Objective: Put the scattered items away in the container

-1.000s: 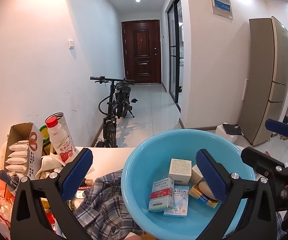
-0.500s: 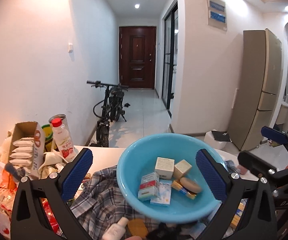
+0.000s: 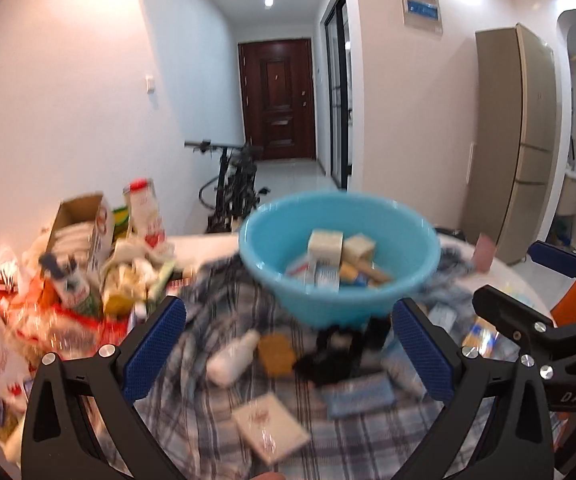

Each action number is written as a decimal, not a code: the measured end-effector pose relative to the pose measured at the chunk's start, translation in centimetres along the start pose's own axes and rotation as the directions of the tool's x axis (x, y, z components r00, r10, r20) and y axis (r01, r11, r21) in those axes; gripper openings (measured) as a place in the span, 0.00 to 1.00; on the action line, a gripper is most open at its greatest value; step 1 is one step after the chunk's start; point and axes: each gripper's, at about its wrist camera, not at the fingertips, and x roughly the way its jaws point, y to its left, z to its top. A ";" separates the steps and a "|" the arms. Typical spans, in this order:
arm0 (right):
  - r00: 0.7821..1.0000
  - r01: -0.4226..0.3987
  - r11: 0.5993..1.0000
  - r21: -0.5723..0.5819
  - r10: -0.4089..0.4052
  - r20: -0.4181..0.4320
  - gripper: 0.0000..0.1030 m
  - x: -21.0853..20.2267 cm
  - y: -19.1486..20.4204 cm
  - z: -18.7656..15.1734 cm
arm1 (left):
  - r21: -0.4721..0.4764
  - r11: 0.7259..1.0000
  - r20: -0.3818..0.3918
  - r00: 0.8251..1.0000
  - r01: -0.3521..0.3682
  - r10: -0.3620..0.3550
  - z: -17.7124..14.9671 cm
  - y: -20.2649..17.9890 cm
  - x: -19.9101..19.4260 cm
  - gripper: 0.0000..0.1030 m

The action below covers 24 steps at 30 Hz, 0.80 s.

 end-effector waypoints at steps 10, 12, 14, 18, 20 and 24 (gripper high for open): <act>0.998 0.020 1.000 -0.003 -0.020 -0.059 1.00 -0.7 1.2 -3.2 | -0.023 1.000 -0.013 1.000 -0.020 0.020 -2.3 0.1 -0.9 0.99; 0.998 0.020 1.000 0.000 -0.020 -0.053 1.00 -0.9 1.1 -3.3 | -0.037 0.999 -0.020 1.000 -0.021 0.020 -2.3 0.1 -0.9 0.99; 0.998 0.009 1.000 0.014 -0.008 -0.056 1.00 -0.8 1.1 -3.4 | -0.037 0.999 -0.016 1.000 -0.026 0.025 -2.4 0.1 -1.0 0.99; 0.998 -0.004 1.000 0.025 0.005 -0.067 1.00 -0.3 1.0 -3.7 | -0.035 0.999 -0.023 0.999 -0.037 0.037 -2.7 0.1 -0.8 0.99; 0.997 -0.001 1.000 0.020 0.002 -0.072 1.00 -0.1 1.1 -3.8 | -0.042 0.999 -0.027 0.999 -0.034 0.033 -2.9 0.2 -0.8 1.00; 0.998 -0.001 1.000 0.019 0.002 -0.070 1.00 -0.1 1.1 -3.8 | -0.047 0.999 -0.032 0.999 -0.021 0.019 -3.0 0.3 -0.7 0.99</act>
